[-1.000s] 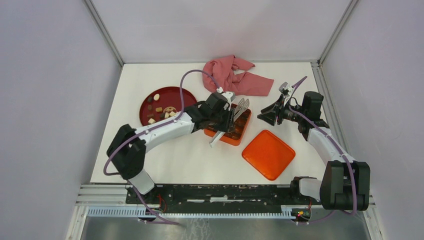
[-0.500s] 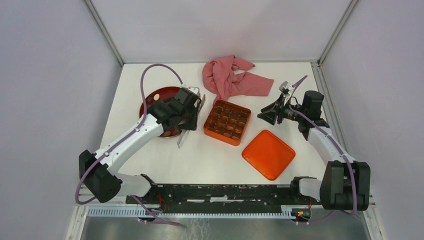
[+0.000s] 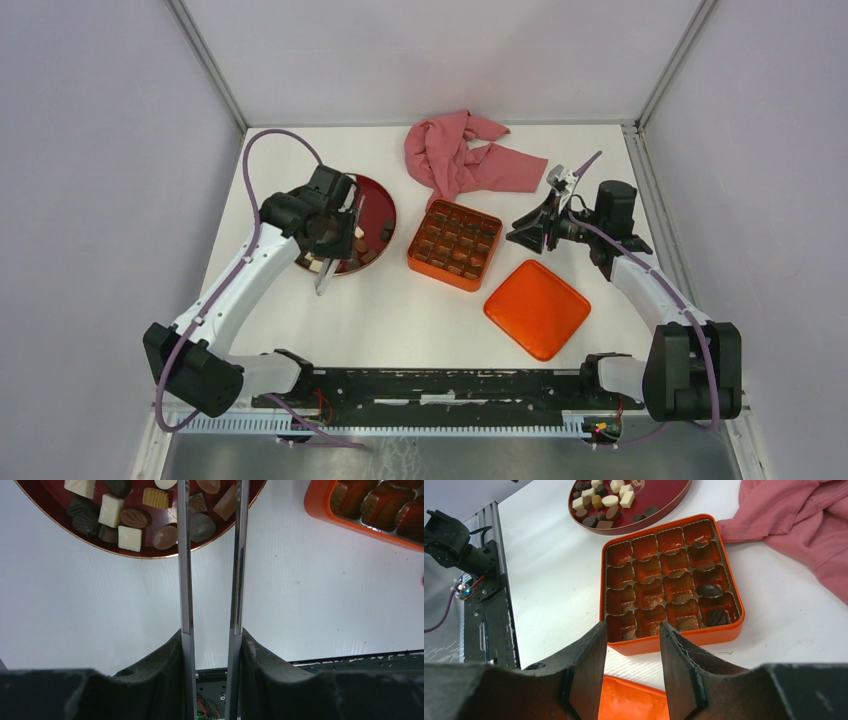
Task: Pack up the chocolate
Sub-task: Pick up the fake chocolate from the plate, then place the fake chocolate in the packing box, then pick up the fake chocolate from the plate.
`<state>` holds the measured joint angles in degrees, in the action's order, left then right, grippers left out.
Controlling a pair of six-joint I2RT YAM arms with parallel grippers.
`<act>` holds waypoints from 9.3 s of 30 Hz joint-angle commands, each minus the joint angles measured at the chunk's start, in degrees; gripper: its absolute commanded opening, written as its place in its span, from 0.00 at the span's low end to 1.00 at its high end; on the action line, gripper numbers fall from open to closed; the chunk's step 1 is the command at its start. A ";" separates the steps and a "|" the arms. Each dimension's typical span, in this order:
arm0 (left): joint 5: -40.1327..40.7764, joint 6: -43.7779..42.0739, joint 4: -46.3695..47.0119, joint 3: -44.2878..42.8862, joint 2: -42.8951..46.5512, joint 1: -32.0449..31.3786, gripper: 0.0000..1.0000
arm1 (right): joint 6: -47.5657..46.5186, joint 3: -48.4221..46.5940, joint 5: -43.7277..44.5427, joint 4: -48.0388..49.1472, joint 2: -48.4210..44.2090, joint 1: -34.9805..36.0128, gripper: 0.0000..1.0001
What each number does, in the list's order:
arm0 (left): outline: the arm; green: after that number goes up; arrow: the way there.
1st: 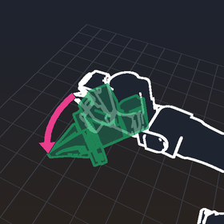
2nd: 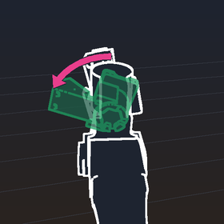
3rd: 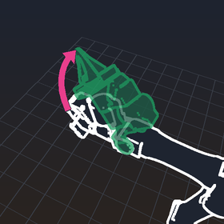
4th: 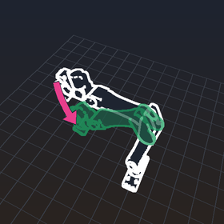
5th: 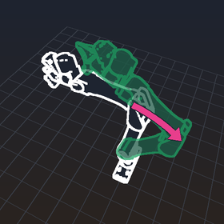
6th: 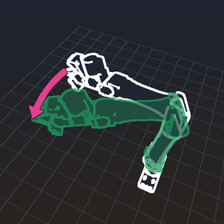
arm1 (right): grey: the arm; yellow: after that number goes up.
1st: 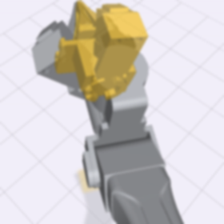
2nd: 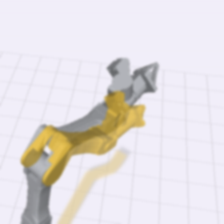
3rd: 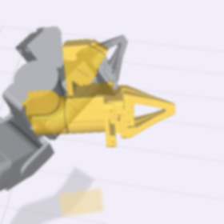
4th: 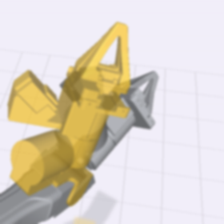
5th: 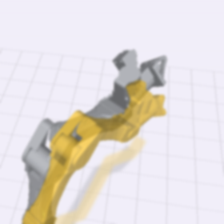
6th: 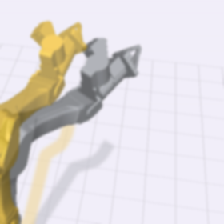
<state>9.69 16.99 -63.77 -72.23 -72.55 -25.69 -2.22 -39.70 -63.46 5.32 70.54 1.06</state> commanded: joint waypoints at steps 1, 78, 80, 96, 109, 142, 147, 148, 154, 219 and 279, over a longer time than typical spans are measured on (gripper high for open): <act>-3.71 -3.20 0.82 2.23 0.23 0.65 0.42 | -1.63 -2.74 -0.70 0.20 -1.17 0.89 0.49; 2.21 -6.36 3.30 2.24 -14.17 11.63 0.41 | -3.32 -3.28 -0.37 -1.82 0.13 0.99 0.49; 2.33 -6.23 3.43 2.79 -13.98 11.63 0.42 | -3.32 -3.28 -0.43 -1.85 0.13 1.00 0.49; 2.01 -6.10 3.97 3.41 -15.59 11.63 0.40 | -3.32 -3.28 -0.45 -1.81 -0.19 0.99 0.49; 1.38 -6.20 3.96 3.41 -16.24 11.63 0.40 | -3.25 -3.28 -0.43 -1.81 -0.15 1.03 0.49; -2.81 -4.62 7.18 4.34 -4.81 11.61 0.02 | -3.14 -3.10 -0.27 -1.63 -0.47 0.97 0.49; -14.74 -4.07 11.00 4.16 1.89 11.49 0.02 | -3.30 -3.10 -0.17 -1.64 -0.15 0.98 0.49; -18.39 -3.45 12.66 4.91 3.63 11.50 0.02 | -3.29 -3.10 -0.12 -1.63 -0.06 1.04 0.49; -37.32 4.47 27.85 14.07 11.06 10.45 0.02 | -3.49 -3.10 0.27 -1.63 0.23 1.00 0.49; -9.87 4.58 25.80 3.28 -14.69 -14.52 0.39 | -4.55 -3.28 0.71 -2.53 0.36 0.99 0.49; 0.45 -7.93 8.55 7.29 -10.57 9.79 0.41 | -4.40 -3.19 0.55 -2.34 0.61 0.99 0.49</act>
<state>9.28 11.86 -55.22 -62.30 -82.65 -16.10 -5.89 -41.04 -62.85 2.04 71.00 1.87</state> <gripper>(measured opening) 0.418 0.489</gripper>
